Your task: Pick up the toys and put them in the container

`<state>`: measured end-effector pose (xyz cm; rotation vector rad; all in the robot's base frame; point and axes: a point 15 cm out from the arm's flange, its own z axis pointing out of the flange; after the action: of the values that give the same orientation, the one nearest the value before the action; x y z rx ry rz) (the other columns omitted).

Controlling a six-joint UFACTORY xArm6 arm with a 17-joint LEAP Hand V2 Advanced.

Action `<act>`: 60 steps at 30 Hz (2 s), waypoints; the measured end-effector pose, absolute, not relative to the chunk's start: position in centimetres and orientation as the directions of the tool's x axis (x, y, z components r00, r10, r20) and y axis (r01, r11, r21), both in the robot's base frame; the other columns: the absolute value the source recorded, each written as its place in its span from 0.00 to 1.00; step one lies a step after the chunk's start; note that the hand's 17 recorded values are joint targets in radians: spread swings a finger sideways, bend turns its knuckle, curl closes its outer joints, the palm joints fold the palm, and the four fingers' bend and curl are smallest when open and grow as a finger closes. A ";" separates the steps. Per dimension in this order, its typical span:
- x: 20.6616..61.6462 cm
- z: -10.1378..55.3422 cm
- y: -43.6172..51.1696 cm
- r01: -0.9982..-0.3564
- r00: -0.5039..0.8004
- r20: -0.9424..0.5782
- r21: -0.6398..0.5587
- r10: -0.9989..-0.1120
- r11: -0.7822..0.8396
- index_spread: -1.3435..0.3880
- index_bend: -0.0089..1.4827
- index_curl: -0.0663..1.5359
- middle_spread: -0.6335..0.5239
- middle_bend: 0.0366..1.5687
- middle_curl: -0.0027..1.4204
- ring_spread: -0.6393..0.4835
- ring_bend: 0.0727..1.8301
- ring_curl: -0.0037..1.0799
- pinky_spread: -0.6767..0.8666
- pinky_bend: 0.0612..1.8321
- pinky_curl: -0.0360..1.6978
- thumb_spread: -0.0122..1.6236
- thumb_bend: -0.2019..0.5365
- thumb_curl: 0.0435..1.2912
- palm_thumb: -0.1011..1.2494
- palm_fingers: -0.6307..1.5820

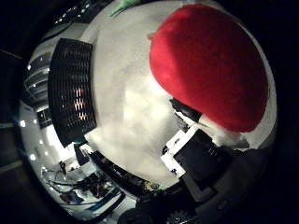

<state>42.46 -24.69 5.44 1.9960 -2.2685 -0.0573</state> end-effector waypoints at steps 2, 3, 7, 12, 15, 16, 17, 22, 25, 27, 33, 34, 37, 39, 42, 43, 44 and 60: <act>43.2 6.8 -25.2 -0.989 -0.126 0.078 0.070 -0.989 0.131 0.53 0.68 0.42 0.43 0.20 0.23 0.62 0.05 0.13 0.66 0.04 0.12 0.59 0.38 0.28 0.80 0.53; 43.4 7.8 -25.4 -0.990 -0.126 0.085 0.052 -0.988 0.131 0.53 0.69 0.43 0.42 0.22 0.24 0.61 0.05 0.13 0.66 0.04 0.11 0.59 0.37 0.28 0.81 0.53; 44.1 12.6 -25.8 -0.992 -0.129 0.117 -0.020 -0.985 0.128 0.53 0.72 0.44 0.37 0.25 0.26 0.57 0.06 0.12 0.65 0.06 0.10 0.58 0.30 0.29 0.84 0.53; 42.5 18.5 -24.8 -0.992 -0.130 0.129 -0.018 -0.983 0.128 0.53 0.73 0.44 0.34 0.26 0.26 0.56 0.06 0.13 0.65 0.06 0.09 0.58 0.25 0.29 0.86 0.52; 41.4 22.8 -23.2 -0.993 -0.118 0.135 -0.024 -0.984 0.116 0.53 0.73 0.44 0.34 0.26 0.26 0.56 0.06 0.12 0.65 0.06 0.09 0.58 0.25 0.29 0.86 0.52; 41.4 24.3 -22.3 -0.994 -0.106 0.140 -0.039 -0.985 0.101 0.53 0.74 0.44 0.34 0.26 0.26 0.55 0.06 0.12 0.65 0.06 0.09 0.59 0.25 0.29 0.87 0.52; 41.5 25.9 -21.1 -0.995 -0.087 0.144 -0.053 -0.986 0.081 0.53 0.74 0.44 0.34 0.26 0.26 0.55 0.06 0.12 0.65 0.06 0.09 0.59 0.25 0.29 0.86 0.52; 40.7 30.7 -13.9 -0.998 0.007 0.131 -0.062 -0.991 -0.015 0.53 0.75 0.43 0.33 0.27 0.27 0.54 0.06 0.13 0.65 0.07 0.09 0.59 0.25 0.29 0.86 0.52; 40.8 32.3 -9.6 -0.995 0.047 0.102 -0.083 -0.994 -0.055 0.53 0.74 0.43 0.32 0.29 0.28 0.54 0.07 0.13 0.65 0.06 0.09 0.59 0.25 0.29 0.86 0.53; 41.1 32.7 -6.0 -0.992 0.081 0.082 -0.090 -0.993 -0.088 0.53 0.74 0.43 0.32 0.29 0.28 0.53 0.07 0.13 0.65 0.06 0.08 0.59 0.25 0.29 0.86 0.53; 41.9 34.2 5.0 -0.973 0.186 0.057 -0.131 -0.981 -0.192 0.53 0.72 0.42 0.30 0.30 0.28 0.51 0.09 0.15 0.66 0.06 0.07 0.59 0.25 0.29 0.86 0.54; 42.2 34.1 6.7 -0.970 0.201 0.054 -0.131 -0.978 -0.207 0.53 0.72 0.42 0.29 0.30 0.28 0.51 0.09 0.15 0.66 0.06 0.07 0.59 0.25 0.29 0.86 0.55; 43.7 33.6 11.3 -0.959 0.242 0.046 -0.138 -0.969 -0.246 0.53 0.71 0.42 0.29 0.30 0.29 0.48 0.10 0.16 0.66 0.06 0.07 0.59 0.25 0.29 0.86 0.55; 44.4 32.4 13.7 -0.955 0.264 0.043 -0.128 -0.964 -0.267 0.53 0.71 0.42 0.28 0.30 0.29 0.47 0.10 0.16 0.66 0.06 0.07 0.59 0.25 0.29 0.86 0.55; 45.5 30.8 16.6 -0.948 0.293 0.045 -0.116 -0.955 -0.296 0.53 0.70 0.42 0.28 0.30 0.29 0.46 0.11 0.16 0.66 0.07 0.07 0.59 0.25 0.29 0.86 0.55; 46.0 30.1 17.3 -0.947 0.298 0.050 -0.111 -0.953 -0.302 0.53 0.70 0.42 0.28 0.30 0.29 0.46 0.11 0.16 0.66 0.06 0.07 0.59 0.25 0.29 0.86 0.55; 46.4 29.5 17.8 -0.946 0.301 0.051 -0.105 -0.952 -0.305 0.53 0.70 0.42 0.28 0.30 0.29 0.46 0.11 0.16 0.66 0.06 0.07 0.59 0.25 0.29 0.86 0.55; 50.0 31.0 13.7 -0.946 0.267 0.052 -0.178 -0.962 -0.272 0.50 0.10 0.20 0.58 0.10 0.21 0.70 0.22 0.23 0.70 0.33 0.17 0.57 0.23 0.23 0.56 0.30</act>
<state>49.98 13.74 30.99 2.5865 -1.9571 0.2429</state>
